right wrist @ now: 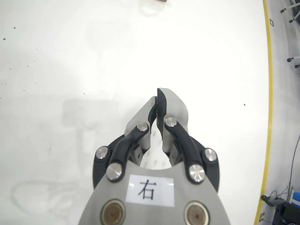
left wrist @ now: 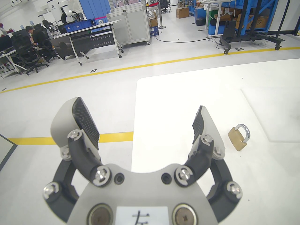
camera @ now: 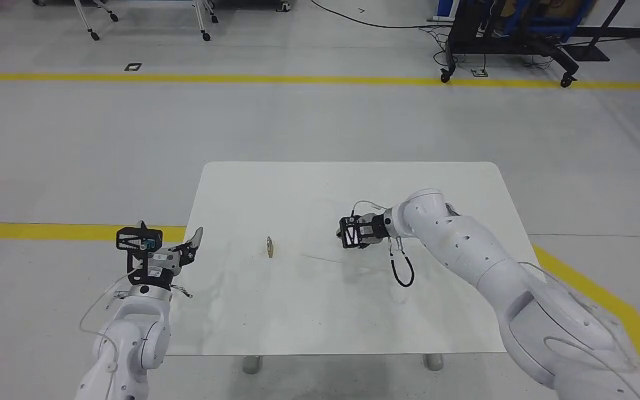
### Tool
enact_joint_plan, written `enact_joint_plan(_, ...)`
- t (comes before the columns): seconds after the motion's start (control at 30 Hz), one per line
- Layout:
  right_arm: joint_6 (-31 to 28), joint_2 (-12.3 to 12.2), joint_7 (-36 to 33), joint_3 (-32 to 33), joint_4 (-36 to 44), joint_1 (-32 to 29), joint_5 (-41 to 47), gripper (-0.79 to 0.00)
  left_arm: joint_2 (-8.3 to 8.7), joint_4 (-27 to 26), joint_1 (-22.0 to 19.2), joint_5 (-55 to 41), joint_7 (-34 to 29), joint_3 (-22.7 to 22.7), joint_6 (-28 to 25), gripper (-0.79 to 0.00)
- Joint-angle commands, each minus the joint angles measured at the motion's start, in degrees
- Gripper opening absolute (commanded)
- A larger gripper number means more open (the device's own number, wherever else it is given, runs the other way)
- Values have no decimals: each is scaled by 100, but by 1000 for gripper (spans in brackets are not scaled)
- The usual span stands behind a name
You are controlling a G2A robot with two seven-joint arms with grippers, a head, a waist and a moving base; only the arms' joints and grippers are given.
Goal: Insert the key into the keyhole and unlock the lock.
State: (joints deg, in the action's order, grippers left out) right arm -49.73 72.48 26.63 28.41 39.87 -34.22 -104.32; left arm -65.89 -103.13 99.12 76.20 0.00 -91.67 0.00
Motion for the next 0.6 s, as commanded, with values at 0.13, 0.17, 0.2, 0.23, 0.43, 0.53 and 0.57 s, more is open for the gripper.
enact_joint_plan(0.13, -8, -1, -3, 1, 2, -1, 3, -785, -6, -87, -14, 179, -88, 177, -102, 0)
enact_joint_plan(0.17, -8, -1, -3, 1, 2, -1, 3, -785, -11, -166, -35, 268, -217, 370, -295, 0)
enact_joint_plan(0.2, -8, -1, -3, 1, 2, -1, 3, -785, -15, -234, -94, 340, -354, 565, -524, 0)
enact_joint_plan(0.23, -8, -1, -3, 1, 2, -1, 3, -785, -21, -252, -180, 419, -488, 731, -671, 0)
enact_joint_plan(0.43, -526, -170, 1455, 279, -135, -126, 524, -785, -98, -14, -876, 533, -793, 1553, -1179, 0)
enact_joint_plan(0.53, -679, -262, 2115, 373, -284, -217, 888, -785, -107, 91, -972, 447, -690, 1614, -1321, 0)
enact_joint_plan(0.57, -727, -285, 2067, 396, -307, -239, 1121, -785, -107, 91, -972, 447, -690, 1614, -1321, 0)
